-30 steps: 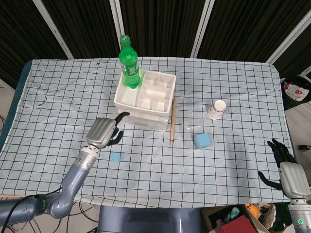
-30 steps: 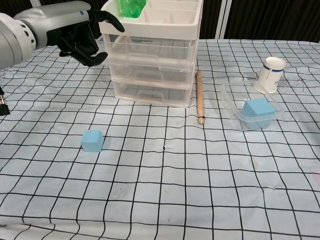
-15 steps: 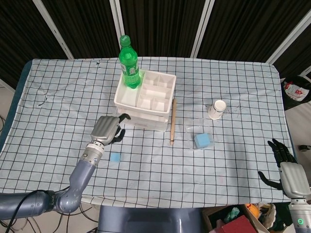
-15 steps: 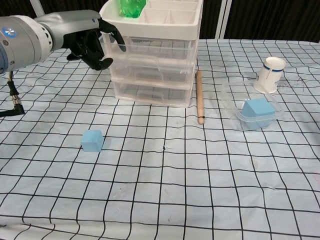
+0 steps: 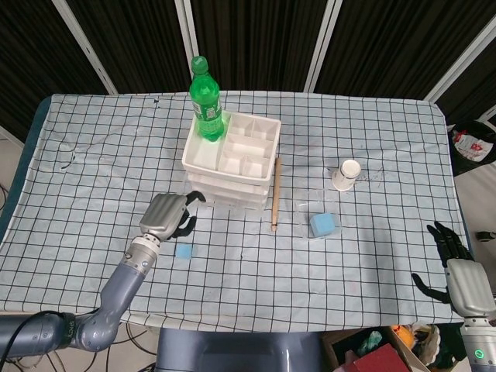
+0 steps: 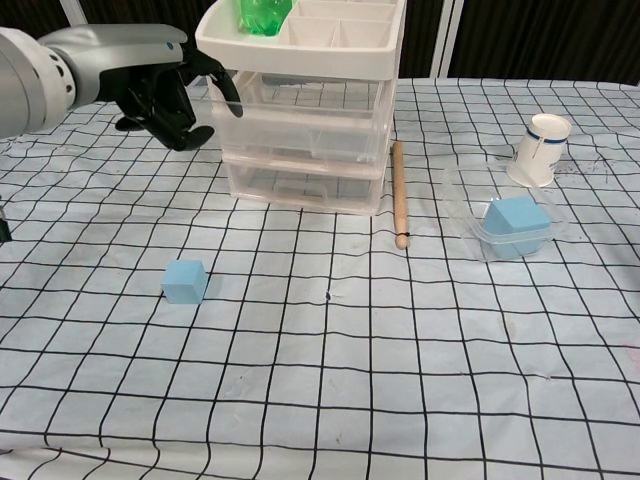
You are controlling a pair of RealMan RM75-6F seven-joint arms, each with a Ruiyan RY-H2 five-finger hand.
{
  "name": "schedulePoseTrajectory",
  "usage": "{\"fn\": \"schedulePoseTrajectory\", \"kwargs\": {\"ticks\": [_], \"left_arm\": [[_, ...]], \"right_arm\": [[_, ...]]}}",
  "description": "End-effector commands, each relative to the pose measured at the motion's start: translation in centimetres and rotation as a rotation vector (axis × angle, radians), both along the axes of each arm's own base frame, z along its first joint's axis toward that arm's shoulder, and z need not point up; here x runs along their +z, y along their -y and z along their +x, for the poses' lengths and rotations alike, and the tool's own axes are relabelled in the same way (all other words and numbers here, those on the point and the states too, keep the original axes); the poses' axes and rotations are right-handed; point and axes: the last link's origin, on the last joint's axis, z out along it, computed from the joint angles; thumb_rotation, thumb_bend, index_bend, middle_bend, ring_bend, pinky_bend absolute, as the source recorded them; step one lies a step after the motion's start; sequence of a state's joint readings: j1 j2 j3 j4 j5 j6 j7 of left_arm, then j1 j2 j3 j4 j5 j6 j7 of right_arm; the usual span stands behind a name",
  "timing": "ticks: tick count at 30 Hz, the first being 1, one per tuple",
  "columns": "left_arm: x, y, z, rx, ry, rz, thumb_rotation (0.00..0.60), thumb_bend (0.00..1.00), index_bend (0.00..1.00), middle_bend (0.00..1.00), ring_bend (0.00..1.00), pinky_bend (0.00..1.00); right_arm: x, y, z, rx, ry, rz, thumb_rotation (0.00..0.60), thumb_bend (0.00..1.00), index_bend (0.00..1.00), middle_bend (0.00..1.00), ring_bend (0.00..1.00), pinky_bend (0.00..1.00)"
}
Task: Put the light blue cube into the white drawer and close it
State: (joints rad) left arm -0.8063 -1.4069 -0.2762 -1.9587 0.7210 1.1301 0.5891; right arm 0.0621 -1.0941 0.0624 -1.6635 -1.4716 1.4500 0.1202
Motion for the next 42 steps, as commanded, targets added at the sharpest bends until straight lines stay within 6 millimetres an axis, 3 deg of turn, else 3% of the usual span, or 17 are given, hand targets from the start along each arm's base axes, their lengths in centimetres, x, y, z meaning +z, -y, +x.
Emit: {"fn": "schedulePoseTrajectory", "kwargs": {"ticks": [1, 6, 9, 12, 19, 28, 32, 37, 42], "left_arm": [[0.3, 0.6, -0.3, -0.004, 0.006, -0.006, 0.6, 0.49, 0.33, 0.99, 0.93, 0.86], [0.6, 1.3, -0.3, -0.026, 0.012, -0.01, 0.6, 0.46, 0.26, 0.99, 0.93, 0.86], [0.8, 1.4, -0.3, -0.04, 0.024, 0.004, 0.6, 0.35, 0.16, 0.99, 0.93, 0.86], [0.9, 1.5, -0.3, -0.049, 0.038, 0.015, 0.6, 0.29, 0.13, 0.99, 0.93, 0.86], [2.4, 3.4, -1.0, -0.077, 0.071, 0.039, 0.6, 0.31, 0.14, 0.99, 0.93, 0.86], [4.7, 6.6, -6.4, -0.051, -0.052, 0.096, 0.6, 0.31, 0.17, 0.99, 0.93, 0.86], [5.0, 7.2, -8.6, -0.015, -0.1, 0.102, 0.6, 0.31, 0.17, 0.99, 0.93, 0.86], [4.1, 7.0, -11.4, 0.057, -0.158, 0.066, 0.6, 0.31, 0.2, 1.0, 0.94, 0.88], [2.3, 5.6, -12.5, 0.088, -0.198, 0.041, 0.6, 0.3, 0.28, 1.0, 0.95, 0.89]], "right_arm": [[0.0, 0.0, 0.0, 0.001, -0.001, -0.001, 0.6, 0.24, 0.0, 0.0, 0.0, 0.18], [0.0, 0.0, 0.0, 0.001, -0.003, -0.001, 0.6, 0.24, 0.0, 0.0, 0.0, 0.18], [0.0, 0.0, 0.0, 0.001, -0.003, 0.0, 0.6, 0.24, 0.0, 0.0, 0.0, 0.18], [0.0, 0.0, 0.0, 0.001, -0.004, -0.002, 0.6, 0.24, 0.0, 0.0, 0.0, 0.18], [0.0, 0.0, 0.0, 0.002, -0.003, -0.002, 0.6, 0.24, 0.0, 0.0, 0.0, 0.18], [0.0, -0.1, 0.0, 0.004, -0.003, -0.001, 0.6, 0.24, 0.0, 0.0, 0.0, 0.18], [0.0, -0.1, 0.0, 0.005, -0.004, -0.002, 0.6, 0.24, 0.0, 0.0, 0.0, 0.18], [0.0, -0.1, 0.1, 0.006, -0.006, -0.001, 0.6, 0.24, 0.0, 0.0, 0.0, 0.18], [0.0, -0.1, 0.1, 0.005, -0.005, -0.003, 0.6, 0.24, 0.0, 0.0, 0.0, 0.18]]}}
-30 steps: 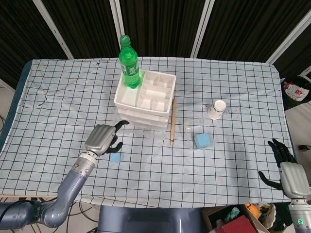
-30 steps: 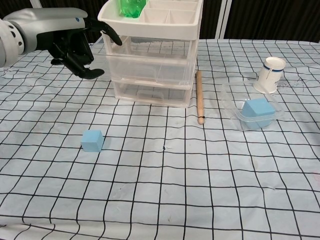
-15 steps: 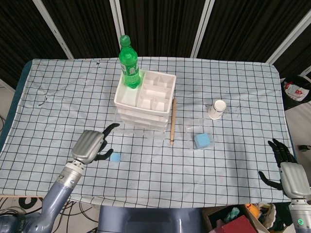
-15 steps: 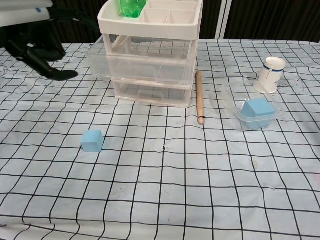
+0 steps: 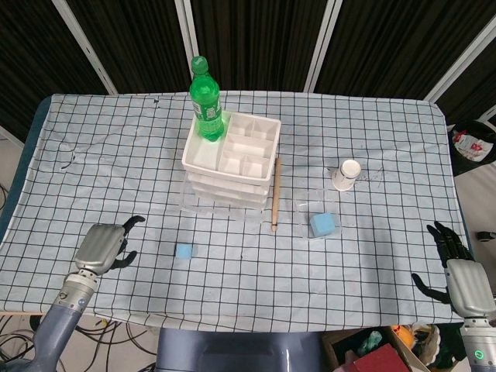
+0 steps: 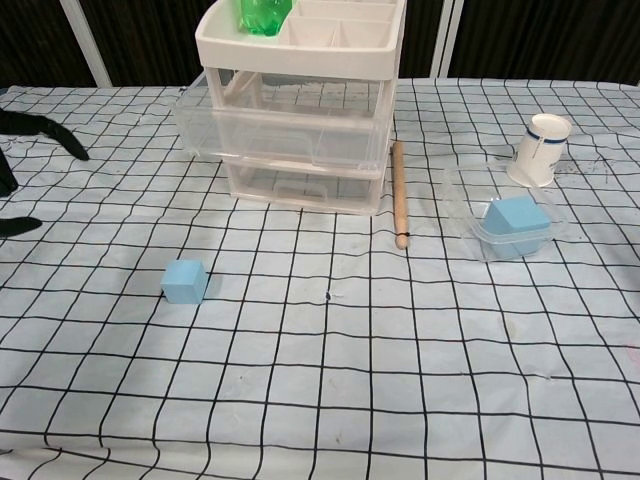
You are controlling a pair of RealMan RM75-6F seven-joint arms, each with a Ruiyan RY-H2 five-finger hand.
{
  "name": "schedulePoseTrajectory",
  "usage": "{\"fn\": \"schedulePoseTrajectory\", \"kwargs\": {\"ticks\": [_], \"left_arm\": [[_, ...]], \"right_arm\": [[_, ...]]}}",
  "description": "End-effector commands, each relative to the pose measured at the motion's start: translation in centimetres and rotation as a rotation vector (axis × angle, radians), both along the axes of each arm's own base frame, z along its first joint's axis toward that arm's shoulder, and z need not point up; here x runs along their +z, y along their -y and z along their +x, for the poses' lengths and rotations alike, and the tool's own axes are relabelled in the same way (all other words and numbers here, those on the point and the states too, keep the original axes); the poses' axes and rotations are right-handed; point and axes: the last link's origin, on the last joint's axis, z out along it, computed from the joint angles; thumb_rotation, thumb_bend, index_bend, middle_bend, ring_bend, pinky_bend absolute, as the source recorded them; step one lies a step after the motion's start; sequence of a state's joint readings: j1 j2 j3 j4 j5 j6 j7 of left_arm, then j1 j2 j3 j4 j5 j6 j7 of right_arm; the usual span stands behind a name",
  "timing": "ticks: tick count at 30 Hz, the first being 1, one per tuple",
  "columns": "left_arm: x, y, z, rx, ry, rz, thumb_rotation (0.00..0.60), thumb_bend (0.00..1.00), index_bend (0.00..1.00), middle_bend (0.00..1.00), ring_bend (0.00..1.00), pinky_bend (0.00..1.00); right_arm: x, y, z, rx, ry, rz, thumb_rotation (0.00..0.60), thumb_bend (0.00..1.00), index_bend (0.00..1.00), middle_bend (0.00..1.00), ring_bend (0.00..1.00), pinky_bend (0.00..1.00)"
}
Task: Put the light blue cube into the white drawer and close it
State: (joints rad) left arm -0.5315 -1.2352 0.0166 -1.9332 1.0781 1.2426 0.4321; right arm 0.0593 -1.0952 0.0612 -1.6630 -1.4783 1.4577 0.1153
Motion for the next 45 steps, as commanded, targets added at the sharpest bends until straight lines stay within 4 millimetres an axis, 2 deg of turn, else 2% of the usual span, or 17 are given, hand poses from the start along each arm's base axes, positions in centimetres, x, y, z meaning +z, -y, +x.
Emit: {"fn": "schedulePoseTrajectory", "kwargs": {"ticks": [1, 7, 12, 22, 36, 42, 45], "left_arm": [[-1.6, -0.9, -0.5, 0.024, -0.017, -0.026, 0.6, 0.29, 0.28, 1.0, 0.95, 0.89], [-3.6, -1.7, -0.6, 0.051, -0.034, -0.061, 0.6, 0.29, 0.29, 1.0, 0.95, 0.9], [-5.2, -2.1, -0.4, 0.075, -0.039, -0.091, 0.6, 0.25, 0.29, 1.0, 0.95, 0.9], [-8.2, -2.6, 1.5, 0.064, -0.012, -0.13, 0.6, 0.21, 0.3, 1.0, 0.96, 0.91], [-11.4, -3.1, 3.6, 0.071, 0.035, -0.163, 0.6, 0.29, 0.35, 1.0, 0.96, 0.91], [-11.9, -3.2, 3.6, 0.081, 0.043, -0.163, 0.6, 0.41, 0.44, 1.0, 0.96, 0.91], [-11.4, -3.0, 3.7, 0.073, 0.062, -0.152, 0.6, 0.42, 0.45, 1.0, 0.96, 0.91]], "right_arm": [[0.0, 0.0, 0.0, 0.0, 0.0, 0.0, 0.6, 0.24, 0.0, 0.0, 0.0, 0.18], [0.0, 0.0, 0.0, -0.001, 0.002, 0.001, 0.6, 0.24, 0.0, 0.0, 0.0, 0.18], [0.0, 0.0, -0.1, -0.001, 0.004, 0.003, 0.6, 0.24, 0.0, 0.0, 0.0, 0.18], [0.0, 0.0, 0.0, -0.001, 0.005, 0.005, 0.6, 0.24, 0.0, 0.0, 0.0, 0.18], [0.0, 0.1, -0.1, -0.002, 0.009, 0.008, 0.6, 0.24, 0.0, 0.0, 0.0, 0.18], [0.0, 0.0, 0.0, 0.001, 0.01, 0.008, 0.6, 0.24, 0.0, 0.0, 0.0, 0.18], [0.0, 0.0, 0.0, 0.002, 0.009, 0.008, 0.6, 0.24, 0.0, 0.0, 0.0, 0.18]]}}
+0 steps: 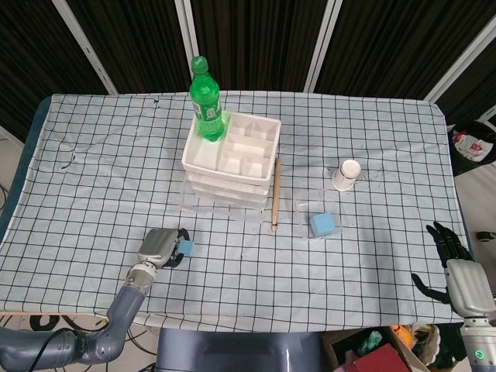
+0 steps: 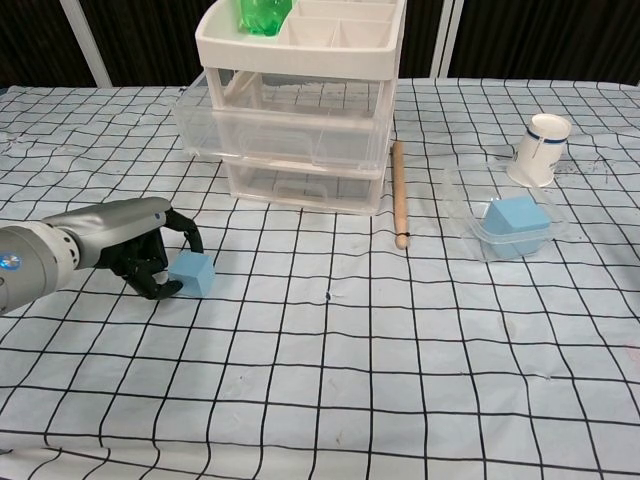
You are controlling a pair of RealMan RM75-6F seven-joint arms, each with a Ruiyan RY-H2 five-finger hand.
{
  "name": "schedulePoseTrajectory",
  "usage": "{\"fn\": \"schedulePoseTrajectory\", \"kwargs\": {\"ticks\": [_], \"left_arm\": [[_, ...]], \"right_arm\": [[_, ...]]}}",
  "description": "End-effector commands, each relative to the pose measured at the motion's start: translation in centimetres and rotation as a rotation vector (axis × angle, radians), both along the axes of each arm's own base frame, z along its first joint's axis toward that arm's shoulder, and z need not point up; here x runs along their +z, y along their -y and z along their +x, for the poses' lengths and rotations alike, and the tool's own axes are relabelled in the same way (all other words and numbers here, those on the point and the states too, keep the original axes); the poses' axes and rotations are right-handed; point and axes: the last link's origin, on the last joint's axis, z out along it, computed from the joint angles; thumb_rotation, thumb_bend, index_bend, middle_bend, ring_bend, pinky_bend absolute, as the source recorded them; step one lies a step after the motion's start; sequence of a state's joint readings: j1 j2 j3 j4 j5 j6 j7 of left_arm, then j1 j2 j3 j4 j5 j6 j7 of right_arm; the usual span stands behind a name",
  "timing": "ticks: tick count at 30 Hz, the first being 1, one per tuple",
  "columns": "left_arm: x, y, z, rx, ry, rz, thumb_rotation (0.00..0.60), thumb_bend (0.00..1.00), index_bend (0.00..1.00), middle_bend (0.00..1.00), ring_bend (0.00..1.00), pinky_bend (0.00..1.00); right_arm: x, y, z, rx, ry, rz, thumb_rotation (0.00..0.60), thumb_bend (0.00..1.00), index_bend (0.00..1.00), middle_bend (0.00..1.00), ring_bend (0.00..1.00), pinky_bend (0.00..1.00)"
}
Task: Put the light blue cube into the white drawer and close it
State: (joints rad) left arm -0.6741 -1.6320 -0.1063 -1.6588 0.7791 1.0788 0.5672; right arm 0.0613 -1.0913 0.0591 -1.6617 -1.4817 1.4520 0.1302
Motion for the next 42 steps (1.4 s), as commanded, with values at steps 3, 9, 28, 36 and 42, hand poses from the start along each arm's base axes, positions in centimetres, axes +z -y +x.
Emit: {"fn": "schedulePoseTrajectory", "kwargs": {"ticks": [3, 9, 28, 36, 42], "left_arm": [[1.1, 0.5, 0.2, -0.015, 0.032, 0.02, 0.6, 0.42, 0.45, 1.0, 0.96, 0.91], [4.4, 1.7, 0.7, -0.059, 0.072, 0.055, 0.6, 0.42, 0.46, 1.0, 0.96, 0.91], [11.8, 0.7, 8.7, -0.283, 0.241, 0.203, 0.6, 0.42, 0.46, 1.0, 0.96, 0.91], [9.6, -3.3, 11.1, -0.254, 0.242, 0.264, 0.6, 0.42, 0.46, 1.0, 0.96, 0.91], [8.1, -5.3, 12.0, -0.226, 0.218, 0.291, 0.6, 0.42, 0.46, 1.0, 0.96, 0.91]], "right_arm": [[0.0, 0.0, 0.0, 0.001, -0.001, 0.001, 0.6, 0.24, 0.0, 0.0, 0.0, 0.18], [0.0, -0.1, 0.0, 0.001, 0.001, 0.001, 0.6, 0.24, 0.0, 0.0, 0.0, 0.18], [-0.1, -0.1, 0.0, -0.001, -0.006, 0.002, 0.6, 0.24, 0.0, 0.0, 0.0, 0.18], [0.0, 0.0, 0.0, -0.004, -0.005, 0.001, 0.6, 0.24, 0.0, 0.0, 0.0, 0.18], [0.0, 0.0, -0.1, -0.006, -0.002, 0.002, 0.6, 0.24, 0.0, 0.0, 0.0, 0.18]]}}
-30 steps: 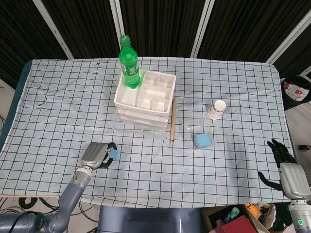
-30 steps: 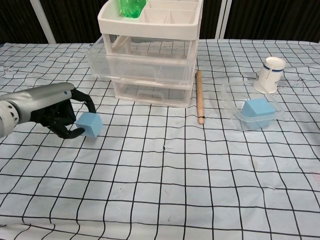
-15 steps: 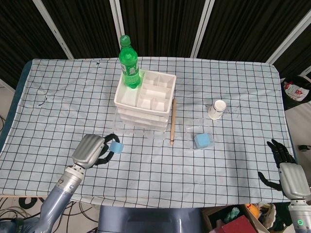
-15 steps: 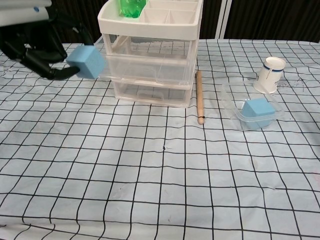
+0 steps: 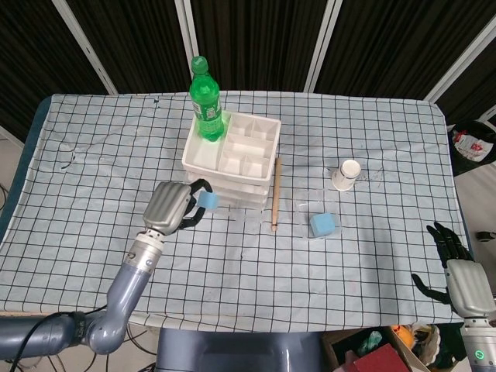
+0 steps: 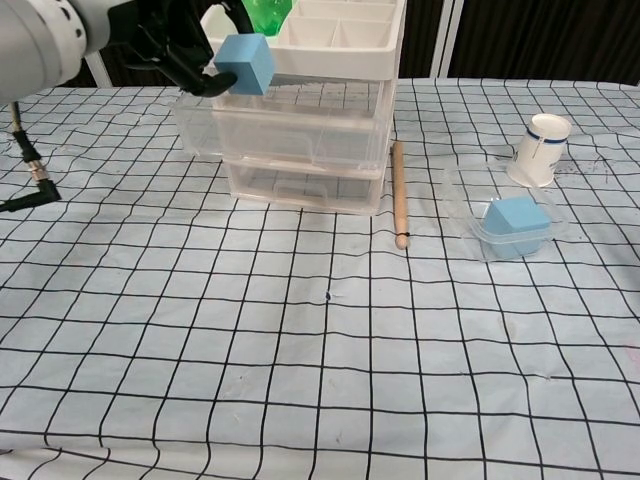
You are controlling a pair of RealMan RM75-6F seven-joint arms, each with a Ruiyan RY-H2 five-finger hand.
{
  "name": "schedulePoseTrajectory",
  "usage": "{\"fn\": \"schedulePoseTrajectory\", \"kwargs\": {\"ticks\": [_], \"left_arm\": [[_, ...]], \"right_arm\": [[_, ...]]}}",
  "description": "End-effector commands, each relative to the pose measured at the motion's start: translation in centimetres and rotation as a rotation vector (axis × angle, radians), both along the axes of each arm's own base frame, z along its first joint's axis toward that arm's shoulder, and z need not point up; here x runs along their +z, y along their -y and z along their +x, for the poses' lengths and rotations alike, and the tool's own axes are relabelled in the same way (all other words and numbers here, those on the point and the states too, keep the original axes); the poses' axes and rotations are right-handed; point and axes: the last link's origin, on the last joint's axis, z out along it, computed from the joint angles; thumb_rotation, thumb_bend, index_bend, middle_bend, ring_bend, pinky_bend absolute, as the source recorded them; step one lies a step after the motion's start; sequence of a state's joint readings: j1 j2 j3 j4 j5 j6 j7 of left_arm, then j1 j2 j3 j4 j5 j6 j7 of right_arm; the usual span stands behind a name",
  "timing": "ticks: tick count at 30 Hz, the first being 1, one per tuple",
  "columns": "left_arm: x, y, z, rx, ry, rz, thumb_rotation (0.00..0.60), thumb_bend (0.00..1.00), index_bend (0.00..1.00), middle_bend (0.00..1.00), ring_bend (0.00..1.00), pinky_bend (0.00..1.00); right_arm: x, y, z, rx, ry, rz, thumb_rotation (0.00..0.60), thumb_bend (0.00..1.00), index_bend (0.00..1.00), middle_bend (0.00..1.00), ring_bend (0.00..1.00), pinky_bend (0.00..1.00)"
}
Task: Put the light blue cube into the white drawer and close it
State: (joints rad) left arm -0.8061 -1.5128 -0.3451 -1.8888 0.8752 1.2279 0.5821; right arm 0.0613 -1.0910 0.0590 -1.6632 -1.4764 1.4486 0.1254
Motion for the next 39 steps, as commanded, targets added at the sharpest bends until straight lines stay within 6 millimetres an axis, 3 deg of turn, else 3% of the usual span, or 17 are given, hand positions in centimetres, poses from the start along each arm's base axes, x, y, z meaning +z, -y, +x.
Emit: {"fn": "schedulePoseTrajectory", "kwargs": {"ticks": [1, 4, 9, 14, 19, 27, 34, 39], "left_arm": [[-0.7, -1.2, 0.8, 0.016, -0.005, 0.016, 0.6, 0.42, 0.46, 1.0, 0.96, 0.91], [-1.1, -1.9, 1.2, 0.019, -0.003, 0.031, 0.6, 0.41, 0.45, 1.0, 0.96, 0.91], [-1.5, -2.3, 1.2, 0.029, -0.014, 0.024, 0.6, 0.25, 0.37, 1.0, 0.96, 0.91], [-1.5, -2.0, 1.0, 0.032, 0.0, 0.008, 0.6, 0.21, 0.35, 1.0, 0.96, 0.91], [-0.9, -1.1, 0.6, 0.021, 0.017, -0.001, 0.6, 0.23, 0.36, 1.0, 0.96, 0.91], [0.0, 2.5, -1.0, -0.022, 0.043, -0.043, 0.6, 0.41, 0.61, 1.0, 0.96, 0.91], [-0.4, 4.9, -2.7, -0.034, 0.019, -0.104, 0.6, 0.42, 0.65, 1.0, 0.96, 0.91], [-1.3, 5.3, -3.7, -0.019, -0.024, -0.138, 0.6, 0.42, 0.65, 1.0, 0.96, 0.91]], "right_arm": [[0.0, 0.0, 0.0, 0.0, 0.001, 0.0, 0.6, 0.24, 0.0, 0.0, 0.0, 0.18], [0.0, 0.0, 0.0, 0.0, 0.002, 0.001, 0.6, 0.24, 0.0, 0.0, 0.0, 0.18], [0.0, 0.0, 0.0, 0.001, 0.001, 0.003, 0.6, 0.24, 0.0, 0.0, 0.0, 0.18], [0.0, 0.0, 0.0, 0.0, 0.001, 0.003, 0.6, 0.24, 0.0, 0.0, 0.0, 0.18], [0.0, 0.0, 0.0, 0.0, 0.001, 0.003, 0.6, 0.24, 0.0, 0.0, 0.0, 0.18], [-0.1, -0.1, 0.0, 0.0, -0.001, 0.005, 0.6, 0.24, 0.0, 0.0, 0.0, 0.18], [-0.1, -0.1, 0.1, 0.0, -0.002, 0.005, 0.6, 0.24, 0.0, 0.0, 0.0, 0.18], [-0.1, -0.1, 0.1, -0.002, 0.0, 0.004, 0.6, 0.24, 0.0, 0.0, 0.0, 0.18]]}}
